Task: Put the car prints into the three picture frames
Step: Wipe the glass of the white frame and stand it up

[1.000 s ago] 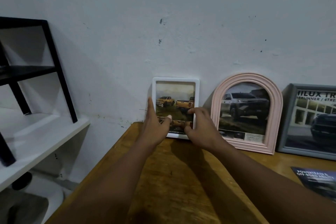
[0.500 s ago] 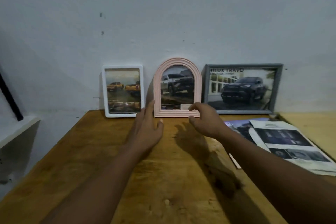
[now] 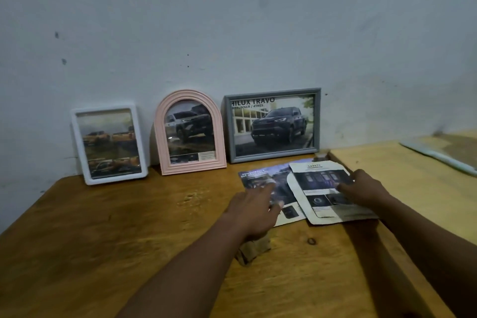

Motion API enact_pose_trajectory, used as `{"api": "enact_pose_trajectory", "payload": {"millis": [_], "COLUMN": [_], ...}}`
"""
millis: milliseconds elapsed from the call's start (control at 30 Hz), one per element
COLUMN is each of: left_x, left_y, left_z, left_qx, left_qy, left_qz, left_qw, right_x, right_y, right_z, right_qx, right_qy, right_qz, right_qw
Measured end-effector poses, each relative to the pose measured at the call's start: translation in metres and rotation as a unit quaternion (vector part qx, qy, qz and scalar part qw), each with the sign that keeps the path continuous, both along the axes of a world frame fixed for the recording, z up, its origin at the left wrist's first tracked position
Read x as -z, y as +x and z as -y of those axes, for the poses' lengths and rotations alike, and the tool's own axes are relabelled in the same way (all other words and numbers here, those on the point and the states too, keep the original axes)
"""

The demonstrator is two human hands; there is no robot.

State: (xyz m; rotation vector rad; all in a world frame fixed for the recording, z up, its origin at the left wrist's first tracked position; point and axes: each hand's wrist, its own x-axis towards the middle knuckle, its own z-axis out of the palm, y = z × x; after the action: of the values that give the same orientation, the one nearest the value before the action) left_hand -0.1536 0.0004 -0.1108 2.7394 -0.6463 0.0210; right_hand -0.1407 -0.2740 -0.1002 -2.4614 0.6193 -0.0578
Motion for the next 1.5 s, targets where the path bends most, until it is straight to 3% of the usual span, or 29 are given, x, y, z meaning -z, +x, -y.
{"api": "enact_pose_trajectory", "payload": {"millis": [167, 433, 567, 700, 900, 1067, 1500], "left_x": [0.003, 0.011, 0.009, 0.008, 0.012, 0.011, 0.008], "left_y": [0.013, 0.018, 0.013, 0.007, -0.015, -0.030, -0.072], "left_z": [-0.018, -0.046, -0.053, -0.066, -0.085, -0.085, -0.031], "left_qx": [-0.026, -0.069, -0.085, -0.093, -0.103, -0.105, -0.056], "left_qy": [0.046, -0.050, -0.101, -0.105, -0.094, -0.074, -0.052], "left_qz": [0.004, -0.061, -0.044, -0.035, -0.026, -0.022, 0.018], "left_qw": [0.999, 0.994, 0.990, 0.989, 0.990, 0.991, 0.997], "right_x": [0.001, 0.001, -0.003, -0.010, 0.001, 0.012, -0.026], "right_y": [0.000, 0.000, -0.009, -0.032, -0.068, -0.087, -0.126], "right_z": [-0.020, -0.050, -0.072, -0.122, -0.167, -0.175, -0.091], "right_qx": [-0.023, -0.040, -0.182, -0.332, -0.417, -0.418, -0.317], "right_qy": [-0.061, -0.122, -0.083, -0.009, -0.006, -0.074, -0.090], "right_qz": [0.037, -0.023, 0.089, 0.118, 0.156, 0.179, 0.155], "right_qw": [0.997, 0.991, 0.976, 0.936, 0.896, 0.887, 0.931]}}
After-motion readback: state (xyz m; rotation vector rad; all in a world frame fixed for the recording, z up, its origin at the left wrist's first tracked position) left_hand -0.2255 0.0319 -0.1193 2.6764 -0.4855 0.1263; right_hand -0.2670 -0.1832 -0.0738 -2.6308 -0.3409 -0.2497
